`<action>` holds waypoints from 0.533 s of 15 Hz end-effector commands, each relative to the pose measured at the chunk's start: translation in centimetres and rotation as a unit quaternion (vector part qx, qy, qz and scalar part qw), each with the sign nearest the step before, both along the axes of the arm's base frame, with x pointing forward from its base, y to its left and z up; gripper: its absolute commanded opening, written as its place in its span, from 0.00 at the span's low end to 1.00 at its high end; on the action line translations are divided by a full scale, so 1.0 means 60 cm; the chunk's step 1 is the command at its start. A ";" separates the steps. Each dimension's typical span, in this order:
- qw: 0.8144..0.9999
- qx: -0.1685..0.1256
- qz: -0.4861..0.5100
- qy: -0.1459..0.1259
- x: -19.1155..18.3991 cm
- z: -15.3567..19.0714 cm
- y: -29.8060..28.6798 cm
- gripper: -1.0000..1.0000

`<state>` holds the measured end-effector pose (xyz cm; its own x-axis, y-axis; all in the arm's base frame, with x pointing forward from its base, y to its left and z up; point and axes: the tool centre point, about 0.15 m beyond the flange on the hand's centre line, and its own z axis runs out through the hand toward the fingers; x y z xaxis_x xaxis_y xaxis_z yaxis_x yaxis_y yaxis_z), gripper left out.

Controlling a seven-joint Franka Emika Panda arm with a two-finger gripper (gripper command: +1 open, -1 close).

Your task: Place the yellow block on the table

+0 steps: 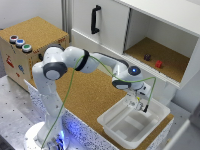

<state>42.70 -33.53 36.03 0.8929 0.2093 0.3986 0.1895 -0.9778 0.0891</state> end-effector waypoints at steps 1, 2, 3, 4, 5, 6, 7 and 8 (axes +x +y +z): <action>1.000 0.005 0.024 -0.015 0.009 0.023 0.101 0.00; 0.999 0.007 0.029 -0.011 0.009 0.020 0.118 0.00; 0.999 0.008 0.033 -0.003 0.008 0.012 0.140 0.00; 0.999 0.010 0.035 0.005 0.004 0.001 0.163 0.00; 0.999 0.012 0.033 0.016 0.000 -0.015 0.183 0.00; 0.999 0.014 0.027 0.027 -0.003 -0.029 0.197 0.00; 0.999 0.017 0.019 0.040 -0.008 -0.049 0.214 0.00; 0.999 0.018 0.011 0.047 -0.011 -0.063 0.224 0.00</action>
